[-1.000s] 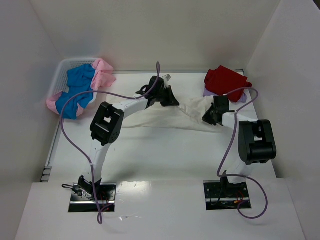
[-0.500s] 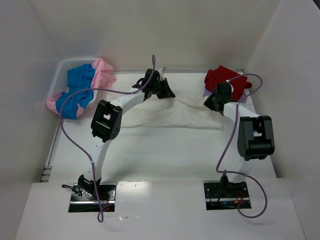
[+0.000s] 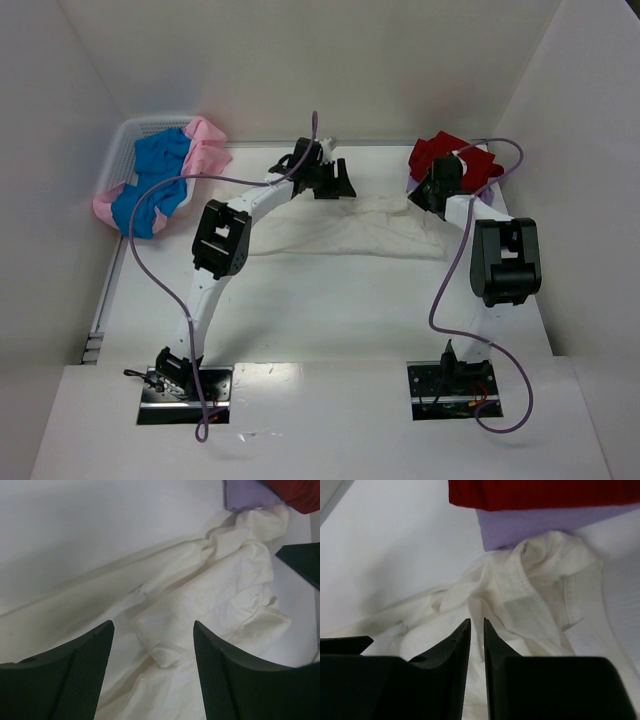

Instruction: Fold and stack the t-shirts

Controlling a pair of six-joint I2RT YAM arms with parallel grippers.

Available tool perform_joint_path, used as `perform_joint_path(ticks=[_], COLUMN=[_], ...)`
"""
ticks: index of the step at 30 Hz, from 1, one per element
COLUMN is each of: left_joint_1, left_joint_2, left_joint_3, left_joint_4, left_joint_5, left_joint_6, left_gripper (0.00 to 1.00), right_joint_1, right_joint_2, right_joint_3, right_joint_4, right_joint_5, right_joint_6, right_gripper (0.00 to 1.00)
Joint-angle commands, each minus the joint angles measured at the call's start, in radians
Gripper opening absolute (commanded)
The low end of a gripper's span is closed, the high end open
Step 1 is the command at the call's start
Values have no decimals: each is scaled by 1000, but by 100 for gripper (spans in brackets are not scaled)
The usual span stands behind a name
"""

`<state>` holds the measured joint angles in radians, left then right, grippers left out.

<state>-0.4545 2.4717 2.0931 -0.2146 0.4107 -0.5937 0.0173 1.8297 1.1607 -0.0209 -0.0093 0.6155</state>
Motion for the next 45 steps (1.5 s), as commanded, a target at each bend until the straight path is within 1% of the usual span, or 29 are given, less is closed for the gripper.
perform_joint_path(ticks=[1, 3, 5, 8, 12, 14, 17, 20, 23, 28, 30, 33, 39, 42, 45], left_joint_1=[10, 19, 28, 28, 24, -12, -74, -122, -157, -194, -204, -204, -204, -204, -204], left_joint_2=[-115, -147, -214, -289, -387, -426, -450, -450, -450, -413, -384, -361, -301, -263, -263], left_joint_3=[-47, -87, -168, -235, -341, -386, -423, -446, -485, -518, -529, -548, -515, -502, -502], left_joint_4=[-20, -11, 0, -11, -22, -22, -22, -22, -1, 37, 46, 84, 83, 70, 70], left_joint_5=[-78, -94, -108, -127, -85, -49, -50, -57, -66, -80, -93, -141, -184, -171, -162], left_joint_6=[68, 68, 80, 102, 156, 194, 209, 209, 199, 178, 153, 111, 97, 97, 88], left_gripper=[73, 75, 76, 76, 77, 78, 78, 77, 77, 77, 74, 69, 66, 65, 65], right_joint_1=[-10, -19, -19, -19, -19, -19, -19, -19, 1, 25, 35, 44, 62, 62, 62], right_joint_2=[-3, 22, 37, 37, -47, -102, -167, -176, -176, -130, -102, -50, 58, 108, 139], right_joint_3=[80, 97, 128, 132, 60, -16, -95, -148, -193, -200, -200, -156, -59, 2, 57], right_joint_4=[110, 110, 87, 30, 23, 42, 53, 53, 64, 77, 87, 91, 96, 76, 72], right_joint_5=[12, -16, -55, -61, -38, -47, -72, -106, -106, -106, -106, -119, -120, -120, -120], right_joint_6=[-23, -23, -23, -14, -16, -23, -23, -14, -8, 4, 4, 4, -5, -5, -5], right_gripper=[22, 22, 22, 22, 22, 22, 22, 21, 19, 19, 19, 18, 16, 15, 15])
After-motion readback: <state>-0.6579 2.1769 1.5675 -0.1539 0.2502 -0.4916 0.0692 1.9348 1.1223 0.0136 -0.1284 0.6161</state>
